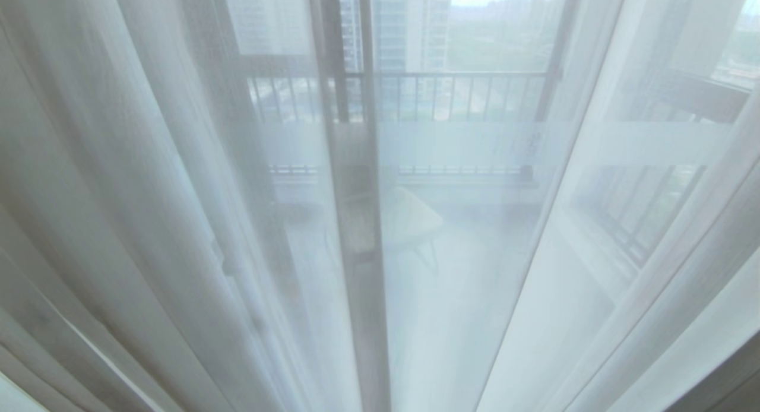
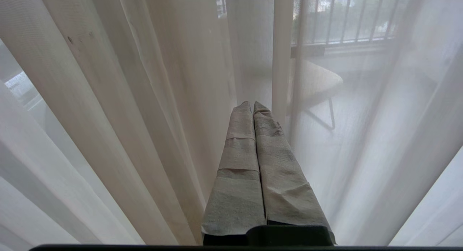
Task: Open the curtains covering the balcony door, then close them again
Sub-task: Close the outer curtains on both sides
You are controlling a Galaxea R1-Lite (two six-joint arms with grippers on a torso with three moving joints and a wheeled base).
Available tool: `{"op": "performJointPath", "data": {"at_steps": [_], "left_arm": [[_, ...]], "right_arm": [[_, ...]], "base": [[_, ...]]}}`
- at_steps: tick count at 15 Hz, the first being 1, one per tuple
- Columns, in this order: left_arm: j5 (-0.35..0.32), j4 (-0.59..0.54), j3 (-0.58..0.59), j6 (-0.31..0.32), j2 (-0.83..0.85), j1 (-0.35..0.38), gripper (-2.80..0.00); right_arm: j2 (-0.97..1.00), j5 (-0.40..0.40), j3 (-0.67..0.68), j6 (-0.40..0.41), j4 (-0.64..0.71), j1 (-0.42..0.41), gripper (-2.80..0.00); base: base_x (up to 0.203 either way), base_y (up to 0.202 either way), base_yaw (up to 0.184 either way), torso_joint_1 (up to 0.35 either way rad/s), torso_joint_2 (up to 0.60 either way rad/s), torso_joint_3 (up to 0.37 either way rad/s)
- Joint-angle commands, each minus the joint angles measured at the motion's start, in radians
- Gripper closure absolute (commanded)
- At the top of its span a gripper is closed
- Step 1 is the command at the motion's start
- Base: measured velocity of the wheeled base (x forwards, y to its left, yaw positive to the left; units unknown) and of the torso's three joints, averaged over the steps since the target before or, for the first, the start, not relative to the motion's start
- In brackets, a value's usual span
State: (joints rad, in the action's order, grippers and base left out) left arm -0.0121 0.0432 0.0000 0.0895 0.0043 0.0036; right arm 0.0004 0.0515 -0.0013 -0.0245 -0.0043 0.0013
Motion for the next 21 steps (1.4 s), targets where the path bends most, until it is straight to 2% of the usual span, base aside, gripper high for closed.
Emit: {"op": "performJointPath", "data": {"at_steps": [1, 21], "left_arm": [[0.000, 0.001, 0.000, -0.004, -0.003, 0.001, 0.00], [0.001, 0.001, 0.000, -0.005, -0.003, 0.000, 0.00]], "right_arm": [[0.000, 0.001, 0.000, 0.000, 0.000, 0.000, 0.00], [0.000, 0.001, 0.000, 0.000, 0.000, 0.000, 0.00]], "base": [[0.000, 0.000, 0.000, 0.000, 0.00, 0.000], [0.000, 0.000, 0.000, 0.000, 0.00, 0.000]]}}
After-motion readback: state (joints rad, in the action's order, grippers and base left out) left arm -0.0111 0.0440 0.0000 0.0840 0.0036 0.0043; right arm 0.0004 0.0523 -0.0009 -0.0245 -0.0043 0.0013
